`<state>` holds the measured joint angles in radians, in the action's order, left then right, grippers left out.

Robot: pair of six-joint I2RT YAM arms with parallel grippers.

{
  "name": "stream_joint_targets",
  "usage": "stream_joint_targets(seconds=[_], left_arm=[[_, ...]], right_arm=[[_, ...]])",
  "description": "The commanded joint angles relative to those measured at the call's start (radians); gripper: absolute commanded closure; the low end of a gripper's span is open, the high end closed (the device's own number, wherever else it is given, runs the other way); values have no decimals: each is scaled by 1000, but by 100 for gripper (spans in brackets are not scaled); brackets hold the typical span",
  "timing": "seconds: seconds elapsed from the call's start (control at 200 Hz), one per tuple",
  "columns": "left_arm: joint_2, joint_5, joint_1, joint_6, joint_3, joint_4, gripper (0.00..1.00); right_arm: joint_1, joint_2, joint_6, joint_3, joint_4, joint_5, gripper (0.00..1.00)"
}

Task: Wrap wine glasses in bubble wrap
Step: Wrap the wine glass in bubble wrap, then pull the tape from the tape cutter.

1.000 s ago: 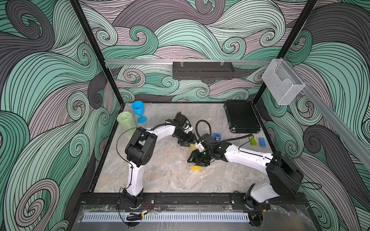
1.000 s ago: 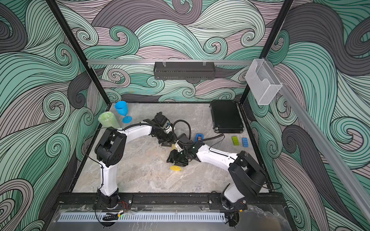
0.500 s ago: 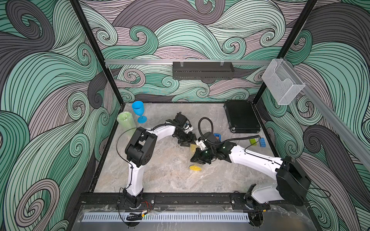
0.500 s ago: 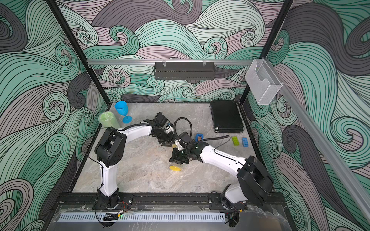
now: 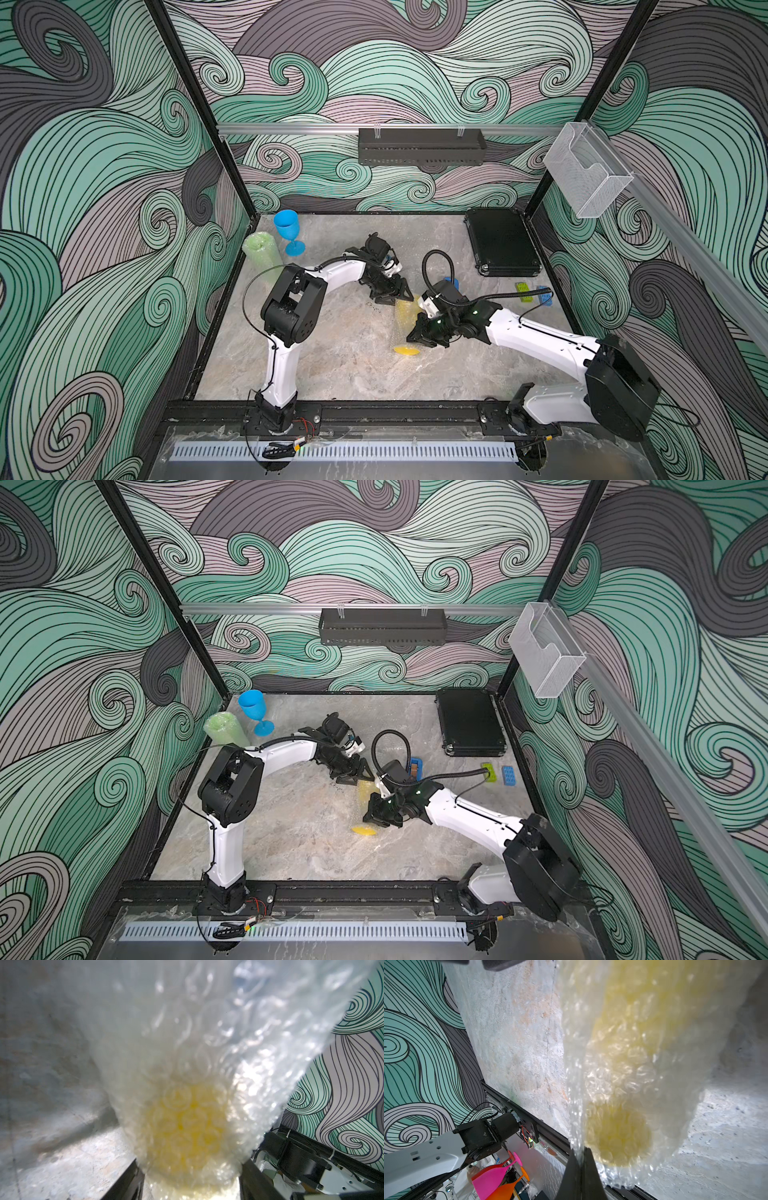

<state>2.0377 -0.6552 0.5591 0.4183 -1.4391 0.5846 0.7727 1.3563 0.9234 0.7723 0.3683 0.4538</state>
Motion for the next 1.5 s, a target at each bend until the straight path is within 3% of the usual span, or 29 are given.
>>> stream_joint_targets(seconds=[0.0, 0.14, 0.38, 0.605, 0.871, 1.101, 1.371, 1.496], left_arm=[[73, 147, 18, -38, 18, 103, 35], [85, 156, 19, -46, 8, 111, 35], [74, 166, 22, -51, 7, 117, 35], [62, 163, 24, -41, 11, 116, 35], [63, 155, 24, -27, 11, 118, 35], [77, 148, 26, -23, -1, 125, 36], [70, 137, 30, -19, 11, 118, 37], [68, 138, 30, -19, 18, 113, 37]], right_arm=[[-9, -24, -17, -30, 37, 25, 100], [-19, -30, -27, -56, 49, 19, 97], [-51, -147, -108, -13, 159, 23, 72], [-287, -266, -259, -1, 236, 3, 64], [-532, -82, -456, 92, 237, 12, 51], [-642, 99, -489, 132, 99, 92, 54], [-677, 256, -477, 139, -35, 161, 67], [-688, 286, -486, 127, -61, 162, 68]])
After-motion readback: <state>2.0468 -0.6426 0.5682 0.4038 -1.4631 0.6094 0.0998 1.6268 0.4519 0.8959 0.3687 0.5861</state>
